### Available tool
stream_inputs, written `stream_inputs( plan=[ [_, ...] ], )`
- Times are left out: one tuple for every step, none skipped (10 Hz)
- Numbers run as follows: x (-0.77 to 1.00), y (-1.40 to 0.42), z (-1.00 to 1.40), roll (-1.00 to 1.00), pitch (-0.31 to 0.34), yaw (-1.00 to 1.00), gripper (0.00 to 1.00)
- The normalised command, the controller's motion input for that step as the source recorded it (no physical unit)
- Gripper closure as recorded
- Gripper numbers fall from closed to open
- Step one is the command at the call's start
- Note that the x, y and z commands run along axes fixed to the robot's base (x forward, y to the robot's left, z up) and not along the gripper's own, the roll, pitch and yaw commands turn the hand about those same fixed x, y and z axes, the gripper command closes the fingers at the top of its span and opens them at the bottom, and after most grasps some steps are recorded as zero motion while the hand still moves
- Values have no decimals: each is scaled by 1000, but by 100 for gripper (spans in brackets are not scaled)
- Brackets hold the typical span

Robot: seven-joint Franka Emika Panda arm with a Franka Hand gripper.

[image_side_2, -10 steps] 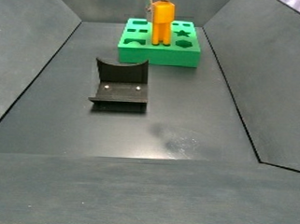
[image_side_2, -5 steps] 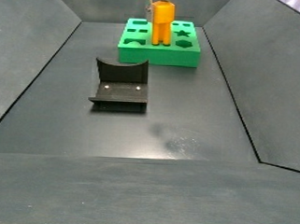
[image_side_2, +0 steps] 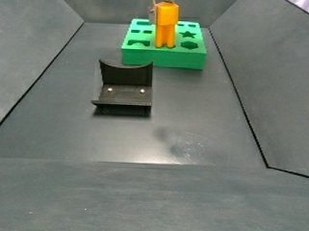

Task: Pick up the 3 prong object. Move up. Move to above the board. Insert the 3 prong object.
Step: Insert the 3 prong object.

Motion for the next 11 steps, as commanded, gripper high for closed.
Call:
stream_inputs(
  plan=[
    [0, -191, -126, -84, -97, 26, 100],
    [-26, -211, -83, -21, -91, 160, 100],
    [-77, -163, -54, 0, -80, 189, 100],
    [-109, 0, -43, 0, -73, 157, 100],
    [0, 9, -43, 0, 0, 0, 100],
    [0, 83, -149, 0, 0, 0, 100],
    [0, 69, -146, 0, 0, 0, 100],
    [0, 40, -140, 0, 0, 0, 100],
    [0, 60, -157, 0, 0, 0, 100],
    [0, 100, -186, 0, 0, 0, 100],
    [-77, 146, -214, 0, 0, 0, 100]
  ],
)
